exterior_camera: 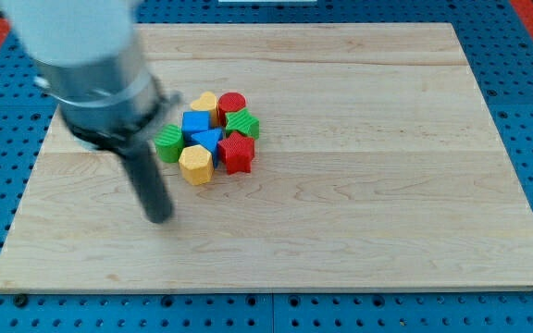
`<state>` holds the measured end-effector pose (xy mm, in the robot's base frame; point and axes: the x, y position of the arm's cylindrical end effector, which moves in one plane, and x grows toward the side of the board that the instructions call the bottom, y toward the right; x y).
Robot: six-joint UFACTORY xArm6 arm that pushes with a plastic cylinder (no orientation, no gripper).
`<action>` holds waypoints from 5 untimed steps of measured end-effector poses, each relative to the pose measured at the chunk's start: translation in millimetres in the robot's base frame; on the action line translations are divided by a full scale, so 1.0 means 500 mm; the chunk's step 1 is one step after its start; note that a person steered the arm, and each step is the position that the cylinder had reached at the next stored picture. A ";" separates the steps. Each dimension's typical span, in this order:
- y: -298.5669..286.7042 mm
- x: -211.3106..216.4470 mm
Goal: Point your arm closer to the yellow hexagon
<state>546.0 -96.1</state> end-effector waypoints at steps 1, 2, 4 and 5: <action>0.049 -0.009; 0.052 -0.038; 0.053 -0.080; 0.055 -0.091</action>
